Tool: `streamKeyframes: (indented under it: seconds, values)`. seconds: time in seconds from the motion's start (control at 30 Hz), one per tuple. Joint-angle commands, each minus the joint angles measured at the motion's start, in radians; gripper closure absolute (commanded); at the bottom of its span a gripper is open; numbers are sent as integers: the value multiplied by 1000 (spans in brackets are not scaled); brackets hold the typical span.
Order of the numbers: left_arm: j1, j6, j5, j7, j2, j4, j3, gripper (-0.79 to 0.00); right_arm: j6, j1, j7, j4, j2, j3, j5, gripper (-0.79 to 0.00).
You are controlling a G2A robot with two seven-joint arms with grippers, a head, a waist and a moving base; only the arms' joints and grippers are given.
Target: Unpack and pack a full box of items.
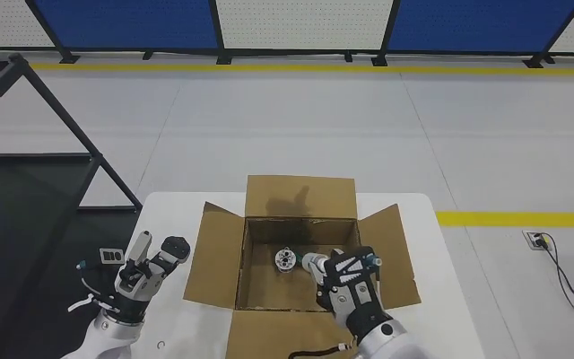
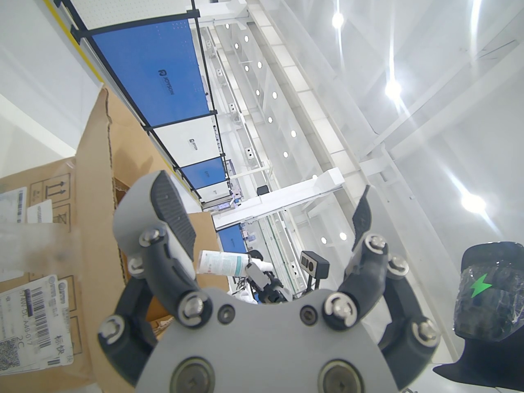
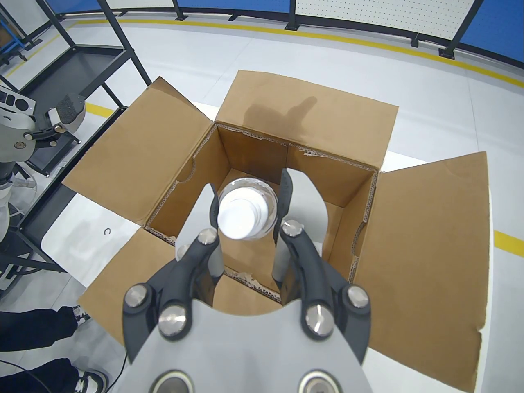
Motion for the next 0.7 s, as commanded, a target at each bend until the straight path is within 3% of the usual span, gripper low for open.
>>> streamKeyframes:
  seconds: [0.0,0.43,0.67]
  values:
    - [0,0,0,0,0,0,0,-785,38,-6,-37,-17,-4,35,26,0]
    - [0,0,0,0,0,0,0,-785,214,-53,-230,-17,-14,431,176,0]
    - [0,0,0,0,0,0,0,-785,227,-189,-142,-17,-8,629,202,0]
